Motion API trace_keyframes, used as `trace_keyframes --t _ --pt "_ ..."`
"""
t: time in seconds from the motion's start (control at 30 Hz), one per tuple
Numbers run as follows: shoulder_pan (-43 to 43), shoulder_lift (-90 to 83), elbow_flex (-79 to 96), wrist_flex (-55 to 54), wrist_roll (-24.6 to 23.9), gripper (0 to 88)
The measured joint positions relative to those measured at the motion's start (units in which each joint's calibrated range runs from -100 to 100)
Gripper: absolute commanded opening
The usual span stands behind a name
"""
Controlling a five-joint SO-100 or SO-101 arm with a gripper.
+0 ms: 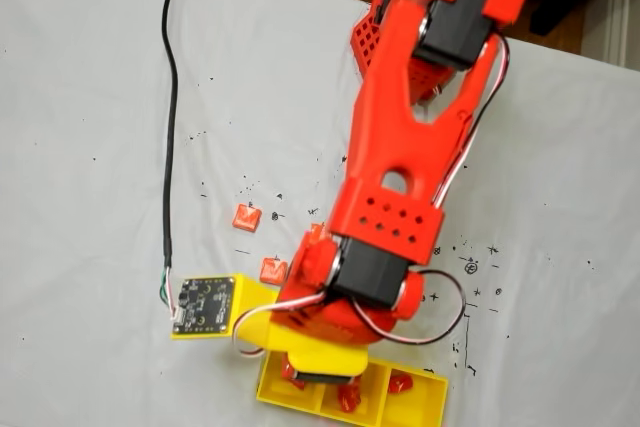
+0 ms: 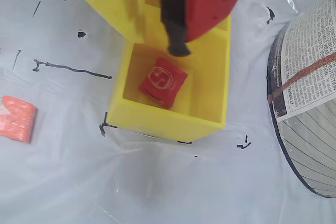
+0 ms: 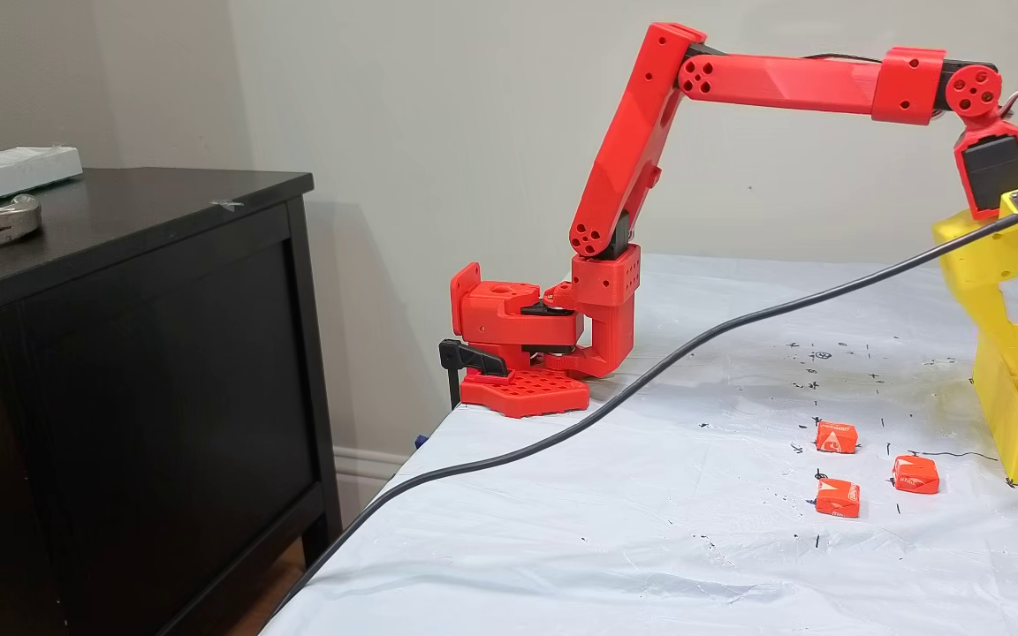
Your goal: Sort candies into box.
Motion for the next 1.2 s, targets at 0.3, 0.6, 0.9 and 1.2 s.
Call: trace_keyframes --t 0.3,0.6,0.9,1.2 --pt "1.46 -8.91 6.21 6.36 2.74 0.1" --pt "7.88 -25.71 25.21 10.44 5.91 3.0" --pt "10.4 -34.28 41.05 4.71 7.08 19.6" --pt "9.75 -33.43 43.68 4.55 9.47 27.1"
